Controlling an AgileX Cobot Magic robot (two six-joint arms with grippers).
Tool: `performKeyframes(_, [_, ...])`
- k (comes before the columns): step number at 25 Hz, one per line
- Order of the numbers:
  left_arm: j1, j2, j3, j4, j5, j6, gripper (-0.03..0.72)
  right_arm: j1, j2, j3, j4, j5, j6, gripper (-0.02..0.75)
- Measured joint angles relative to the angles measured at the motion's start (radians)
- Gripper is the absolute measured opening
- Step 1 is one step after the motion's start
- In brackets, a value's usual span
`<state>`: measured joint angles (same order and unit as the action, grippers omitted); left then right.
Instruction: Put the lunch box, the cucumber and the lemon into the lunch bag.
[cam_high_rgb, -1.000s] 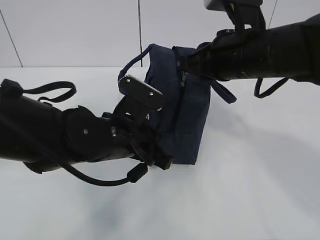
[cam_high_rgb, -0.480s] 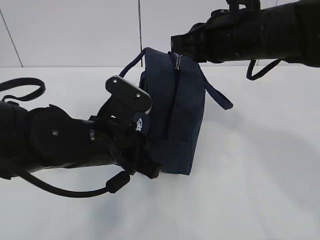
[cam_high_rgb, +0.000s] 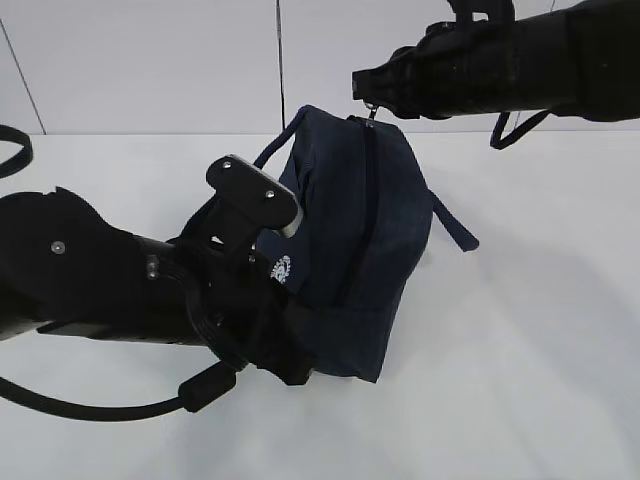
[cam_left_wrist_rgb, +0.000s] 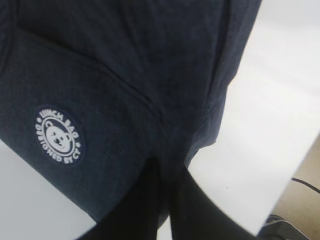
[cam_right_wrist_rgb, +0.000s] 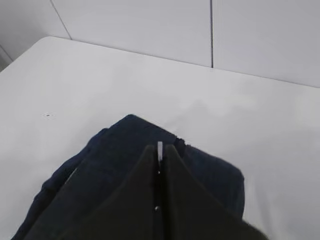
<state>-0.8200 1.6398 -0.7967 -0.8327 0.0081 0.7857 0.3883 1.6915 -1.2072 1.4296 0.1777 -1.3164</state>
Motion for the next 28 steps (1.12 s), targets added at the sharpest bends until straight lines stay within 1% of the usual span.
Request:
performKeyframes(7, [0.000, -0.015, 0.000, 0.004, 0.068, 0.002, 0.002, -0.032, 0.115, -0.107, 0.000, 0.001, -0.017, 0.001])
performKeyframes(17, [0.000, -0.026, 0.000, 0.006, 0.108, 0.002, 0.002, -0.032, 0.301, -0.277, 0.000, 0.005, -0.025, 0.001])
performKeyframes(22, [0.000, -0.033, 0.000, 0.006, 0.132, 0.002, 0.001, -0.032, 0.356, -0.308, 0.000, 0.005, -0.026, 0.001])
performKeyframes(28, [0.000, -0.035, 0.000, 0.013, 0.147, 0.002, 0.001, -0.035, 0.363, -0.318, 0.000, 0.045, -0.027, 0.001])
